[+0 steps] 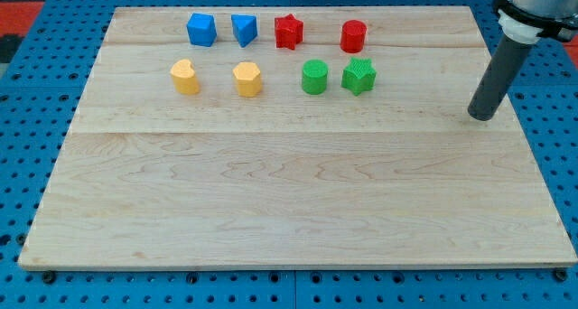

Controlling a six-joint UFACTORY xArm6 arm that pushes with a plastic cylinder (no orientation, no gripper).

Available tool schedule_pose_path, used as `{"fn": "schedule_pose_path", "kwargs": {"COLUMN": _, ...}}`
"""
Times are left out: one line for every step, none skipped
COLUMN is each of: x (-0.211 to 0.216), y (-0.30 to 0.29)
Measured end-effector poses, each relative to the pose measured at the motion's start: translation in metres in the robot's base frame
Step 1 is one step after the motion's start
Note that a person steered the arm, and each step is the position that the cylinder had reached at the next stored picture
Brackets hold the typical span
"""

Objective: Point your arm at the red circle

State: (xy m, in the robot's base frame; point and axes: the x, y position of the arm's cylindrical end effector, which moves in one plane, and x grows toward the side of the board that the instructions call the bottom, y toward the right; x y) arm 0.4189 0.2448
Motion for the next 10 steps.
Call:
{"fn": "schedule_pose_path", "kwargs": {"x": 0.000, "y": 0.000}}
{"fn": "schedule_pose_path", "kwargs": {"x": 0.007, "y": -0.014}}
{"fn": "schedule_pose_path", "kwargs": {"x": 0.007, "y": -0.023}}
{"fn": "schedule_pose_path", "kwargs": {"x": 0.007, "y": -0.023}}
{"fn": "schedule_pose_path", "kwargs": {"x": -0.014, "y": -0.041}}
{"fn": "schedule_pose_path", "kwargs": {"x": -0.066, "y": -0.070}}
{"fn": "schedule_pose_path", "kwargs": {"x": -0.116, "y": -0.077}}
{"fn": "schedule_pose_path", "kwargs": {"x": -0.164, "y": -0.086}}
{"fn": "schedule_pose_path", "kwargs": {"x": -0.206, "y": -0.112}}
{"fn": "schedule_pose_path", "kwargs": {"x": -0.225, "y": -0.150}}
